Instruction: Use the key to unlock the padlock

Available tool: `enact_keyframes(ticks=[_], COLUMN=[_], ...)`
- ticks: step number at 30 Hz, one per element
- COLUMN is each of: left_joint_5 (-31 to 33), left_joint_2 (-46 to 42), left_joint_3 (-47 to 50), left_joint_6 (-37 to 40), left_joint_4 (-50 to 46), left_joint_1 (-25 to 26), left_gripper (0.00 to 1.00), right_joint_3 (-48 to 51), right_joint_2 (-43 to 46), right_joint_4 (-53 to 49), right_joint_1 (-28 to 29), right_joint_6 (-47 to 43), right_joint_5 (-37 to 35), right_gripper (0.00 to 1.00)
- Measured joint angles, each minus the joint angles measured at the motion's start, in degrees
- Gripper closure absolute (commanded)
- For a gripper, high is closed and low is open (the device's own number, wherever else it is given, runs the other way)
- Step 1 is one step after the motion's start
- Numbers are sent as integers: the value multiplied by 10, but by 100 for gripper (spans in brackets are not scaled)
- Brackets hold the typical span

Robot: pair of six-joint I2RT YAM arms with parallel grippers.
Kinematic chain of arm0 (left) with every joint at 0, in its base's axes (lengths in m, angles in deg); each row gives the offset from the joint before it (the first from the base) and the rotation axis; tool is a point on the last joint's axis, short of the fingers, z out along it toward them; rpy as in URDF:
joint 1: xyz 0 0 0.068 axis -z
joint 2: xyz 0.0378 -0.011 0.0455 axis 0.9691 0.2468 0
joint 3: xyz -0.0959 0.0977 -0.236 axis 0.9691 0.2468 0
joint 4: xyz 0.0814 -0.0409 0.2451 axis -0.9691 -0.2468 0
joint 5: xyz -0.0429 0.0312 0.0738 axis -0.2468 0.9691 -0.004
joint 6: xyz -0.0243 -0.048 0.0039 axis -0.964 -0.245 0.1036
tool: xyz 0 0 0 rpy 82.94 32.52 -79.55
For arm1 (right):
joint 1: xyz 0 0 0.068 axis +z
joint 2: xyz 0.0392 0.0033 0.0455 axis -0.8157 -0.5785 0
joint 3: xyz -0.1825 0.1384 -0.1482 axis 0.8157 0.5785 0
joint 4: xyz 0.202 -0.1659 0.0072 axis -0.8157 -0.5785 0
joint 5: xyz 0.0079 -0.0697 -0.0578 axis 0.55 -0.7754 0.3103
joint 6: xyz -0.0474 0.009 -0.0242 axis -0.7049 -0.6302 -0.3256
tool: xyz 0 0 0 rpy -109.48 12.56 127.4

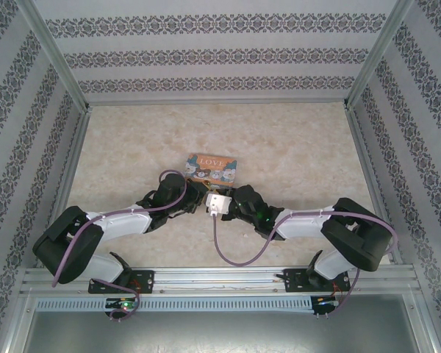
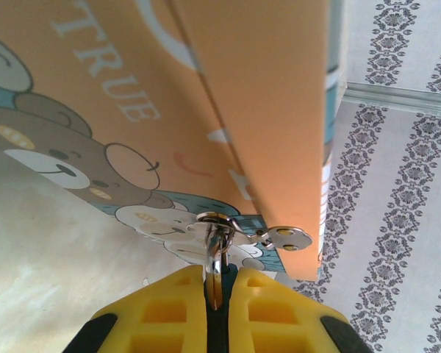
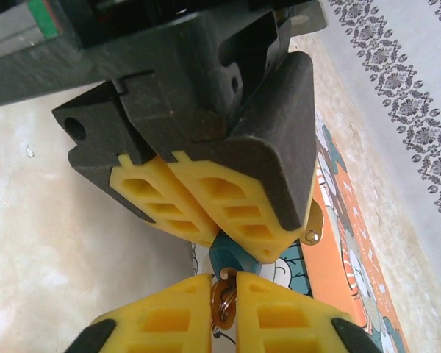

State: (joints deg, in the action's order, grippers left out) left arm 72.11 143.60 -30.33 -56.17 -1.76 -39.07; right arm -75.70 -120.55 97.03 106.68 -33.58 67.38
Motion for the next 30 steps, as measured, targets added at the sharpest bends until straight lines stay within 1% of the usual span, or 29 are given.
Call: enact_keyframes(ticks=[4, 10, 13, 16, 24, 30], left_joint_5=[5, 9, 11, 12, 17, 22], left_joint_2=[0, 0, 0, 0, 4, 9], left_joint_3=[0, 0, 0, 0, 0, 0], left_joint_6=[-5, -10, -12, -12, -13, -13], left_joint_4=[1, 2, 2, 3, 14, 17], left_joint_1=[0, 0, 0, 0, -2, -4], left_gripper=[100, 100, 100, 100, 100, 100], right_joint_3=[0, 0, 0, 0, 0, 0], right_joint_2=[-3, -9, -9, -9, -15, -32], right_joint_4=[8, 17, 21, 23, 40, 65], right_joint_1=[3, 4, 3, 3, -12, -17], right_joint_6=[8, 26, 49, 90, 261, 341], right_joint_5=[-11, -19, -20, -19, 9, 16], right_gripper=[100, 100, 100, 100, 100, 100])
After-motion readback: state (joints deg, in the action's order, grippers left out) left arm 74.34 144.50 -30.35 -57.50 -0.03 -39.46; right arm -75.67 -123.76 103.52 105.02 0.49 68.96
